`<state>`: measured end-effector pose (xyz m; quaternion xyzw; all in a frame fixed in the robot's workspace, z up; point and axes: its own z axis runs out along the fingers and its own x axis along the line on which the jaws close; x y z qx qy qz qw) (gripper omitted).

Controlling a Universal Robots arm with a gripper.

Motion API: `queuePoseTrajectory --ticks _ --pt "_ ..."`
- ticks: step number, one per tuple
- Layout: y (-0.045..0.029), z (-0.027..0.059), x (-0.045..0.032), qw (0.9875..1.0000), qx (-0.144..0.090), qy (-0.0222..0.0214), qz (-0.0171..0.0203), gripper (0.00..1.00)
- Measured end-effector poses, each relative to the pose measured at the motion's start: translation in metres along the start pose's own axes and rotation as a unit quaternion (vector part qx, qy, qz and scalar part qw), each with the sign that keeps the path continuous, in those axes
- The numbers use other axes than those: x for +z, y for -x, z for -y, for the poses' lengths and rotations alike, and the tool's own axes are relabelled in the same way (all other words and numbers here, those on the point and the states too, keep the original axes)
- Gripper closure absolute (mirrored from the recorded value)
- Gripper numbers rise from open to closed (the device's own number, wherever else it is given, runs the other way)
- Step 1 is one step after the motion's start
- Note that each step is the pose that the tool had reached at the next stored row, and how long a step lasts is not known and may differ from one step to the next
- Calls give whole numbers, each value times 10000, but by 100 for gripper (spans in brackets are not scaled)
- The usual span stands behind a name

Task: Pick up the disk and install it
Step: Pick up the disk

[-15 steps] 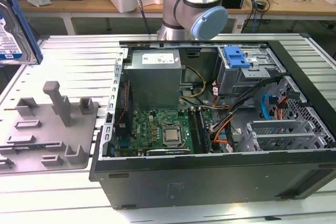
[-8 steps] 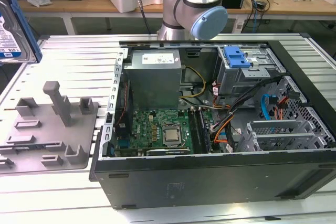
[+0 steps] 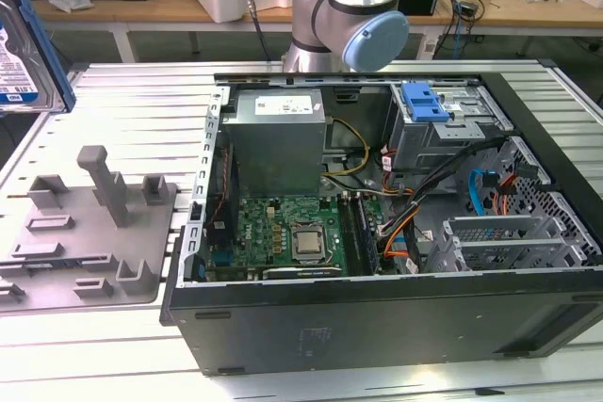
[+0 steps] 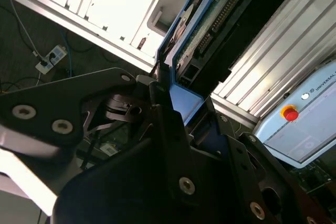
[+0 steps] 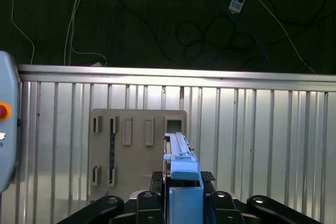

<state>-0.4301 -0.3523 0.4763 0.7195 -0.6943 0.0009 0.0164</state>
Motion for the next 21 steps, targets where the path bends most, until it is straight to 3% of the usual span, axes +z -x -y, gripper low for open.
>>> queuePoseTrajectory --ticks 9,21 --pt "-75 126 -51 10000 0 -1 1 63" --pt "-291 415 -108 10000 0 -1 1 63"
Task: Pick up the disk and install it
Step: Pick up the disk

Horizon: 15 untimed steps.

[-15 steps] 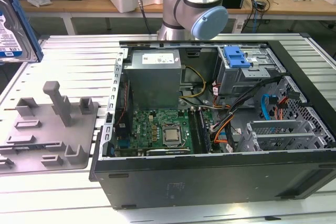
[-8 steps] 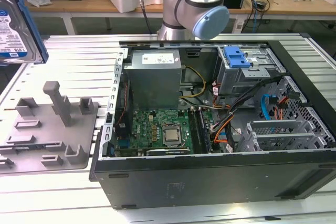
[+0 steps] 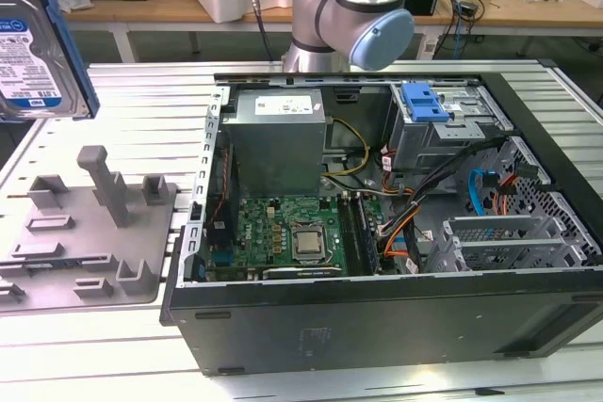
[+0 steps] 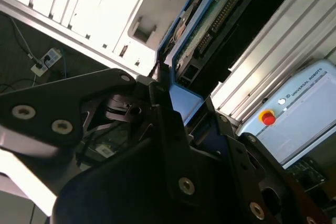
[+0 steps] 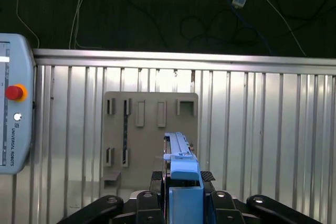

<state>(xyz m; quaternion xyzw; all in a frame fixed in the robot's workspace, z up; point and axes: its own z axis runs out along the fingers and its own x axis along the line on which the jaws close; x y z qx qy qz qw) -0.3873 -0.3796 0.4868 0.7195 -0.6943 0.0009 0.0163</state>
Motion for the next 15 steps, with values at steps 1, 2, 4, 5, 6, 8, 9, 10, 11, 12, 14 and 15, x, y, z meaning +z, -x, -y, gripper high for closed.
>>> queuePoseTrajectory --ticks 1,2,4,5,6,8,9,10,11,12,14,15 --pt "-15 23 -4 10000 1 0 0 63" --pt "-29 43 -7 10000 0 0 0 63" --pt "-87 134 -22 10000 0 0 0 63" --pt "-104 161 -26 10000 0 0 0 63" --pt "-119 185 -29 10000 1 0 0 63" --pt "-162 255 -40 10000 0 0 0 63" --pt "-177 278 -43 10000 0 0 0 63" --pt "-192 302 -47 10000 0 0 0 63" --pt "-206 323 -50 10000 0 0 0 63" --pt "-220 347 -54 10000 1 0 0 63" --pt "-266 424 -66 10000 0 0 0 63" --pt "-290 465 -73 10000 0 0 0 63"
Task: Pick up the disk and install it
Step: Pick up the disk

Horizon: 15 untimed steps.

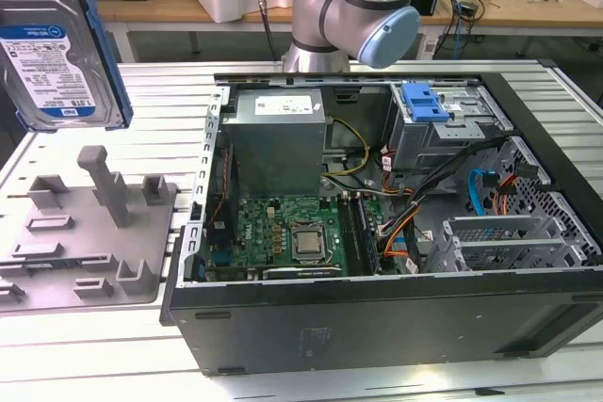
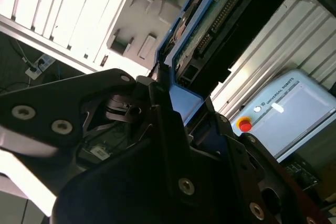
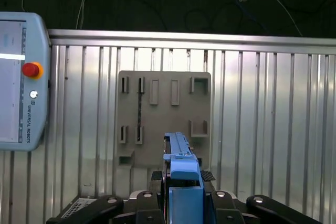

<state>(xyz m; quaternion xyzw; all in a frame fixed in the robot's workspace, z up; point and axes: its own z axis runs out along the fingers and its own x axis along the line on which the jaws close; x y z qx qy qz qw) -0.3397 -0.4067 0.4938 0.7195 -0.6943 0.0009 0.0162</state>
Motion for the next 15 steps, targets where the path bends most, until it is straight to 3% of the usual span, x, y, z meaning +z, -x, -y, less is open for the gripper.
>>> queuePoseTrajectory --ticks 13,15 --pt "-201 448 -72 10000 0 3 0 63" --pt "-245 568 -89 10000 1 5 0 63"
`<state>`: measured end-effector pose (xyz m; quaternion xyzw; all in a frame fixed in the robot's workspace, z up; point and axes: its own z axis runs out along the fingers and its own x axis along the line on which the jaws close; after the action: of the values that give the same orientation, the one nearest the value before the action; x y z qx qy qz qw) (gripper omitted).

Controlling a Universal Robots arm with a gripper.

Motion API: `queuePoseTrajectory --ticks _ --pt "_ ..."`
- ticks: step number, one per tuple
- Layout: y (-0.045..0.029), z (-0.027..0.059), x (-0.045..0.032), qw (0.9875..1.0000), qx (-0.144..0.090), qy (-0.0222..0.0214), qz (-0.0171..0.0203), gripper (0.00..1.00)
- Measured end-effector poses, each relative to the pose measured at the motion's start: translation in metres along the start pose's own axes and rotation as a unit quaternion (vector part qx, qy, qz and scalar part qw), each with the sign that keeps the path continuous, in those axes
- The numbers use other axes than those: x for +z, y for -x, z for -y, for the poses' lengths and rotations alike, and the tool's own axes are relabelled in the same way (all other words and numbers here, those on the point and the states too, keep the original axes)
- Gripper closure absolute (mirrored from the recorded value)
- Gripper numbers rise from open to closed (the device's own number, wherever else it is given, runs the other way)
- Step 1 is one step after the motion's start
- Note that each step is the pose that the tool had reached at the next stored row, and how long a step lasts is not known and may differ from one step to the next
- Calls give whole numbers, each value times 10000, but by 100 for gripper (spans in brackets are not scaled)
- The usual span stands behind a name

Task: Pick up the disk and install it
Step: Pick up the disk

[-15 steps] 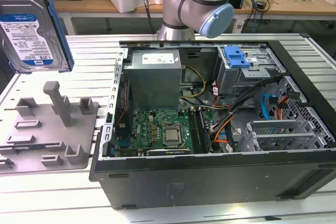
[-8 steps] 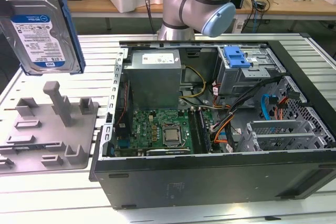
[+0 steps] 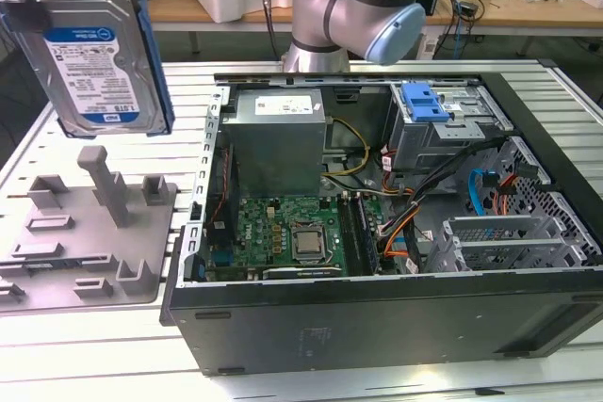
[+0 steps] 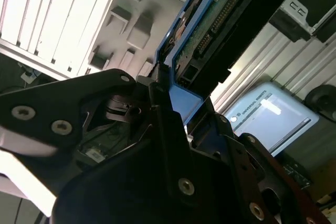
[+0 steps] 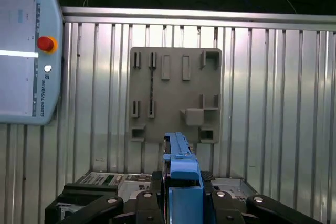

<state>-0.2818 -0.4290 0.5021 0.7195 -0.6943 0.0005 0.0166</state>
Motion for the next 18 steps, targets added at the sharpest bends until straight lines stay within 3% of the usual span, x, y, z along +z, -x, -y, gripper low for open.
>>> queuePoseTrajectory --ticks 18 --pt "-239 649 -86 10000 0 14 0 63"
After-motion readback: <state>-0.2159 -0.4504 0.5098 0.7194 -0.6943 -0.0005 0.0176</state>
